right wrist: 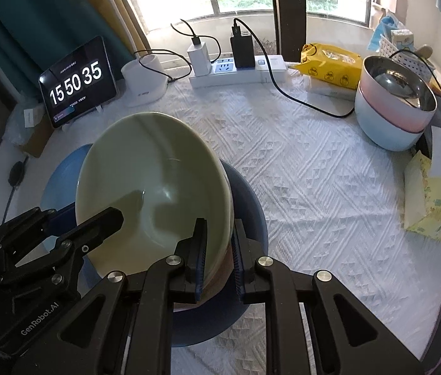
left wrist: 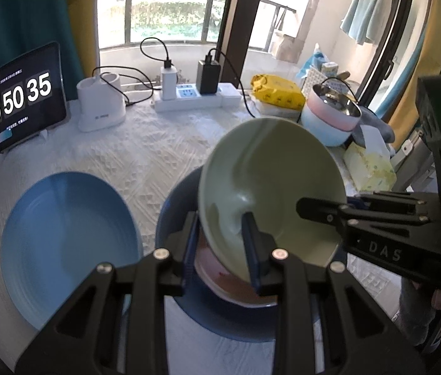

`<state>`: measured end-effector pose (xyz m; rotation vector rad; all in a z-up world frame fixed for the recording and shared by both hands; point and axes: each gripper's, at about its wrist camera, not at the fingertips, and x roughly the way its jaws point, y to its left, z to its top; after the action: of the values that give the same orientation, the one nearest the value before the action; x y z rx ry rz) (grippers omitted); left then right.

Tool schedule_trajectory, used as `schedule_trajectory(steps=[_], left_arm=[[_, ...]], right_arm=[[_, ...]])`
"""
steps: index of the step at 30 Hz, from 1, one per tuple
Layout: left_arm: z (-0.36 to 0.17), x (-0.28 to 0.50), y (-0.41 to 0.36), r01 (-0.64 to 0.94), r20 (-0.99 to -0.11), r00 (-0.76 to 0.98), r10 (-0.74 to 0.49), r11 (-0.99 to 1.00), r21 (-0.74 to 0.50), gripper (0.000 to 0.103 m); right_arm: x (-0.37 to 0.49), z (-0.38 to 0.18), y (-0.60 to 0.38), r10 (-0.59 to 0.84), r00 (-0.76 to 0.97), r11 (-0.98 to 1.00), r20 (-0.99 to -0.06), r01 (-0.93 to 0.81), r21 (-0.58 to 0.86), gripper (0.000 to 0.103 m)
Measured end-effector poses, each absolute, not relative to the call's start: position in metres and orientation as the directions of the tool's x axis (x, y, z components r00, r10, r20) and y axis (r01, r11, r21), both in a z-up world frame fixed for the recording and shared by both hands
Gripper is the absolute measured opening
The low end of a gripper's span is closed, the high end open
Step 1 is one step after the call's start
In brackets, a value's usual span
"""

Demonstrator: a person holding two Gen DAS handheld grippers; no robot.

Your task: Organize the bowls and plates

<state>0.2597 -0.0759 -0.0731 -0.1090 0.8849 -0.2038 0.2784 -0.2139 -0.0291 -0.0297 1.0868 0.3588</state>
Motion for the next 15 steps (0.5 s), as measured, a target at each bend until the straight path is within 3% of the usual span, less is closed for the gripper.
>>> schedule_trajectory(steps=[15], left_arm=[[-0.0816, 0.2562, -0.0753, 0.126, -0.775, 0.596, -0.211, 0.977, -0.17, 0.029]], right_arm=[[0.2732, -0.0363, -0.2097, 0.261, 0.396, 0.938, -0.88, -0.321, 0.134, 0.018]])
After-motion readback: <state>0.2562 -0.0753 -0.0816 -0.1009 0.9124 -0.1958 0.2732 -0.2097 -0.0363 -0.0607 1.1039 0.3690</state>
